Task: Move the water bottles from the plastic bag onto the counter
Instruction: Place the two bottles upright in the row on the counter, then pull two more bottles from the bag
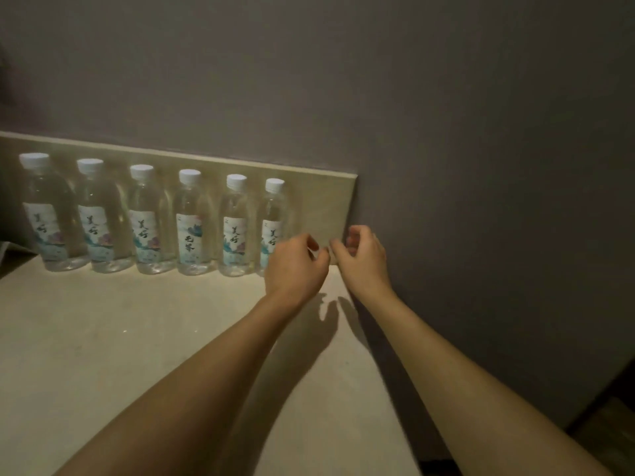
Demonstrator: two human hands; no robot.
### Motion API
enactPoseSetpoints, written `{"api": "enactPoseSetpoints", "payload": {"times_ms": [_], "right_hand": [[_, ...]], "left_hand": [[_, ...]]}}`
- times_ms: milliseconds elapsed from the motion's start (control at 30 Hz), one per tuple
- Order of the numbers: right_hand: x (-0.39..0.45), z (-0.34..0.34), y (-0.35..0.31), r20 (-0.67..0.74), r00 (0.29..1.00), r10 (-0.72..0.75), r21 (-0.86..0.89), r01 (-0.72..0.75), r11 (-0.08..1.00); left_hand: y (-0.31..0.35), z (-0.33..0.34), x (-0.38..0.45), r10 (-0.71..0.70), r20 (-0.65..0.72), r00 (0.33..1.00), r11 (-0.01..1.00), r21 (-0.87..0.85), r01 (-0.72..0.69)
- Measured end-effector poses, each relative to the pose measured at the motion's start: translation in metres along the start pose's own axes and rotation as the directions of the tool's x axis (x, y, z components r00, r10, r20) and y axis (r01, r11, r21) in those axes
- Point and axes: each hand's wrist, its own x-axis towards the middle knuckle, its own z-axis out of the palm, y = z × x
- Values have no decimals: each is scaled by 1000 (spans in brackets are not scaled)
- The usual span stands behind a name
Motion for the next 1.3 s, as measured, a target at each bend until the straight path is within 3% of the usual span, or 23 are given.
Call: {"api": "enactPoseSetpoints", "payload": {"times_ms": [367,567,867,1300], "right_hand": [[-7,-207,106,-291,957,-4,-5,2,1000],[-25,-314,178,-370,929,3,-64,-29,998],[-57,-410,273,-389,910,142,-93,-192,977],[-42,-460,456,-267,863,430,-105,-469,877]], "left_hand": [[168,114,-75,149,71,986,986,-81,-143],[253,187,-133,195,133,972,976,-123,-179],[322,280,-192,209,292,933,974,-149,-171],[346,484,-212,175,545,820,983,-143,-115]]}}
